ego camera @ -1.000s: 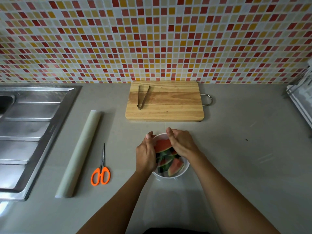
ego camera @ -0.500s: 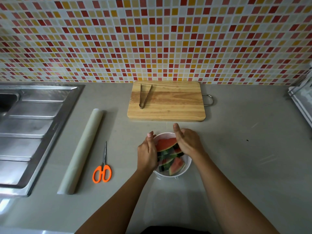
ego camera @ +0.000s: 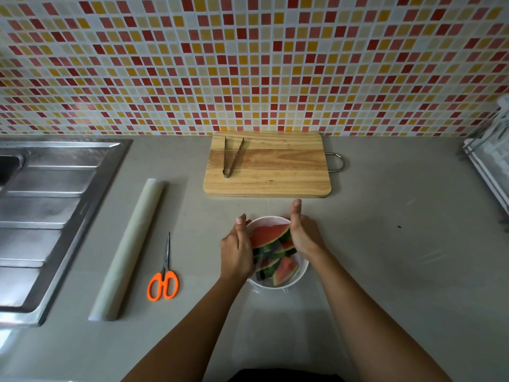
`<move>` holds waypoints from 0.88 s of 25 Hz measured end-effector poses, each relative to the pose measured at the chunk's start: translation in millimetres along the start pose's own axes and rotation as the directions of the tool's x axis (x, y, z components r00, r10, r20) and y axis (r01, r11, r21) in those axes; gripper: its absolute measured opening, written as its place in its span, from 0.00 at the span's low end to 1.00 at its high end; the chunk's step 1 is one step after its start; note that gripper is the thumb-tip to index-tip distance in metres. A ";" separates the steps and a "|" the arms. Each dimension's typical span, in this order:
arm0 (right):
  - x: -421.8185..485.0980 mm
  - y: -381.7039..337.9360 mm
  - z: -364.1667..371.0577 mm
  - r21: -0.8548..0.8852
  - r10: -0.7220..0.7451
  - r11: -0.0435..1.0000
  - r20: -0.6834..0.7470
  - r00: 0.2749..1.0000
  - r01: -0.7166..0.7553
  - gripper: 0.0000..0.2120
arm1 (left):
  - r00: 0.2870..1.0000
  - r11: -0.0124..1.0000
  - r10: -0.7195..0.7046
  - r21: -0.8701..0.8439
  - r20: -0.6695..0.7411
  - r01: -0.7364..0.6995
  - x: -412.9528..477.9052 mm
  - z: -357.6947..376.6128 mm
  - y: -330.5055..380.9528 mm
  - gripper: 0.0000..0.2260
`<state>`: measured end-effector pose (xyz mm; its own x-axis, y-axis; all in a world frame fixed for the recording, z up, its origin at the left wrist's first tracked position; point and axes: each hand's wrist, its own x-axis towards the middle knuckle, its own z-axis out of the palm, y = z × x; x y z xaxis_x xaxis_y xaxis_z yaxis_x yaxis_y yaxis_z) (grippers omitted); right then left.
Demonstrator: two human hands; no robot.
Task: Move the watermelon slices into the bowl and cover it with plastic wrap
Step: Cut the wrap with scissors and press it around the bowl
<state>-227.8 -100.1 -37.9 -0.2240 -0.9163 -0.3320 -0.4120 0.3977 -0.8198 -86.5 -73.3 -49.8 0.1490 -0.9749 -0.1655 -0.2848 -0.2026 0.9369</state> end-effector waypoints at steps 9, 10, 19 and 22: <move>-14.5 1.0 -52.4 0.166 0.223 0.962 -0.010 0.975 -0.218 0.53 | 0.986 0.997 -0.032 -0.058 0.161 0.042 4.7 -27.0 3.1 0.31; -16.3 0.7 -51.3 0.190 0.232 0.954 0.034 0.972 -0.234 0.57 | 0.987 0.997 -0.036 -0.059 0.156 0.046 3.6 -26.5 4.7 0.32; -2.5 -10.7 -35.6 0.606 -0.032 0.795 0.003 0.999 0.024 0.49 | 0.996 0.994 -0.089 -0.068 -0.022 0.088 -6.1 -24.9 2.4 0.31; -1.7 1.9 -25.7 0.566 -0.071 0.821 -0.028 0.997 0.074 0.48 | 1.000 0.999 0.006 -0.033 -0.028 -0.007 -4.2 -23.8 3.0 0.32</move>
<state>-250.9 -96.6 -26.8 -0.2187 -0.9405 -0.2601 0.1449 0.2323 -0.9618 -65.5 -67.6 -38.9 0.1738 -0.9731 -0.1512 -0.2545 -0.1928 0.9477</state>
